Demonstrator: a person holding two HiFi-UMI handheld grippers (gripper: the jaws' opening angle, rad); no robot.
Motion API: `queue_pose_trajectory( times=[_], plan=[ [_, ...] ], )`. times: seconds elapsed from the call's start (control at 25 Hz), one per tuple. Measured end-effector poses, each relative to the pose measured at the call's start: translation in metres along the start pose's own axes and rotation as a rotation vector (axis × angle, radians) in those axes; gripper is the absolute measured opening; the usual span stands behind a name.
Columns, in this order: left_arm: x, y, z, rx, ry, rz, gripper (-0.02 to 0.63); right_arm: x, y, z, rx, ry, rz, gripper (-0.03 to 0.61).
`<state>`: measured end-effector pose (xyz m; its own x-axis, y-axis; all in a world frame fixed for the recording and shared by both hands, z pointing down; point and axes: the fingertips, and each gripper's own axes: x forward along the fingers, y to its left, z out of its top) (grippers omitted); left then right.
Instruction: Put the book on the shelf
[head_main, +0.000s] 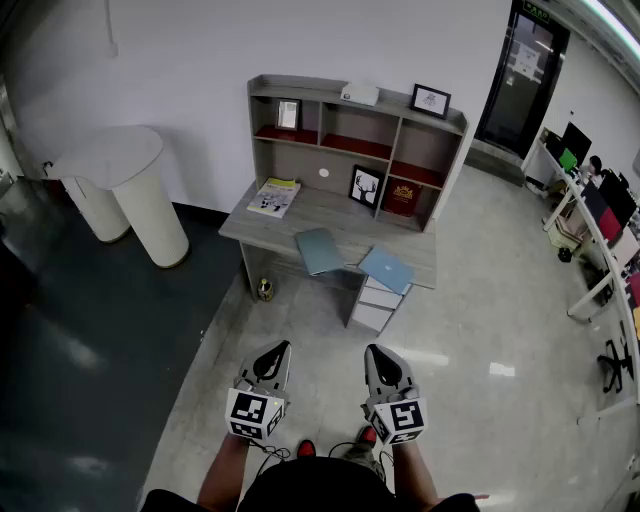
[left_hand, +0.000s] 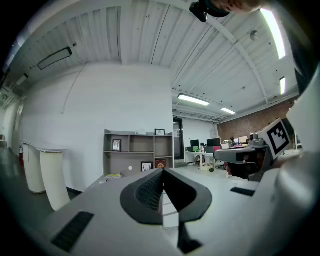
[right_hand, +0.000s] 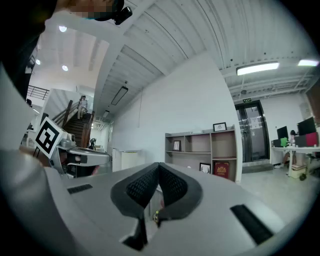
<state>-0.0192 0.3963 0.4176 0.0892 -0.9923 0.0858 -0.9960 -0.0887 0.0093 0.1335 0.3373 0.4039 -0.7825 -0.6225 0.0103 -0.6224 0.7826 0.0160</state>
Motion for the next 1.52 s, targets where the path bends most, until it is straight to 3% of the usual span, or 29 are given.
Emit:
queue_pose_trajectory(
  times=[0.4,0.56,0.84,1.04,1.52],
  plan=[
    [-0.005,0.026,-0.002,-0.019,-0.010,0.021,0.006,0.022,0.016,-0.006,-0.024,-0.006,0.032,0.028],
    [-0.007,0.038,-0.005,-0.025,-0.009,0.046,0.006,0.039,0.029,-0.013,-0.071,0.037,0.054,0.028],
    [0.001,0.067,-0.009,-0.044,-0.009,0.093,0.006,0.081,0.040,-0.019,-0.085,0.056,0.123,0.028],
    [0.036,0.094,-0.013,-0.051,0.007,0.126,0.006,0.121,0.027,-0.024,-0.084,0.084,0.145,0.028],
    [0.172,0.146,-0.012,-0.037,0.085,0.125,0.006,0.246,-0.059,-0.050,-0.017,0.094,0.152,0.028]
  ],
)
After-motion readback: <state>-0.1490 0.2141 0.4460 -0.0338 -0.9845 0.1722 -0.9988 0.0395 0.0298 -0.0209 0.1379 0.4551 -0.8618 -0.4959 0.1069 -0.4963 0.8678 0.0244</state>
